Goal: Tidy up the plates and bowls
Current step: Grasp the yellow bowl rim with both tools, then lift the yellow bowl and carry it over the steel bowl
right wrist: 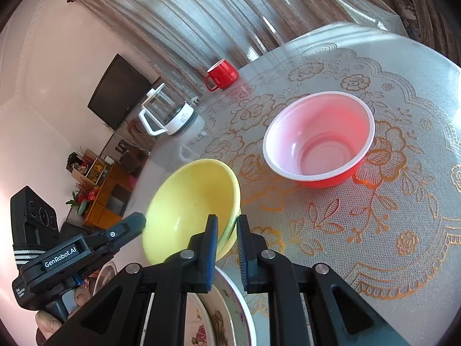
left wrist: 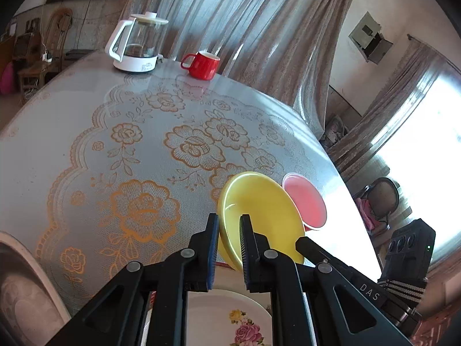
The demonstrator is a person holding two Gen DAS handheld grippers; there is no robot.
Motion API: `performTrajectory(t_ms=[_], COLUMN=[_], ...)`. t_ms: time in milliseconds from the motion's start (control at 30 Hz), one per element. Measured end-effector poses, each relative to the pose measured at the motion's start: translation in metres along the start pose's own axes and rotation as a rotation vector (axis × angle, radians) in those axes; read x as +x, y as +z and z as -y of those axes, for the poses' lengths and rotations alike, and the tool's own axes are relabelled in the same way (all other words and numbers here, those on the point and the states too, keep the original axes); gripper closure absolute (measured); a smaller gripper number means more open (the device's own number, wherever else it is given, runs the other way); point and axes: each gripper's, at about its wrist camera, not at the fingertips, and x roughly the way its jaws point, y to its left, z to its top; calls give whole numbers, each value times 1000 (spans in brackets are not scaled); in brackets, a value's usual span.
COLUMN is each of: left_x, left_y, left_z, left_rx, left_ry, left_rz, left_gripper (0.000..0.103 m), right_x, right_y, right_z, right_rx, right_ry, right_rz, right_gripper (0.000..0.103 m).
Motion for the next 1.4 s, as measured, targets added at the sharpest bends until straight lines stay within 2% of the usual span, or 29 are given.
performTrajectory(t_ms=[367,667,1033,1400], left_x=[-64,-111,-156,-183], left_y=[-21,-50,-84,-105], left_z=[-21,-68,-127,-161], left_rx=[-39,-128,-241,-320], left_ry=[0,19,106,136], left_rz=[101,164,221,265], left_gripper=[88,86,86,86], right_x=[-7,10,41,59], right_y=[-17,-43,-87,-111], right_z=[-43,-89,-150,-190], right_rx=[-61,-148,-270,-358], right_ry=[44,88,125,165], right_rz=[-12,-71,-169,-229], right_gripper=[91,91,91,91])
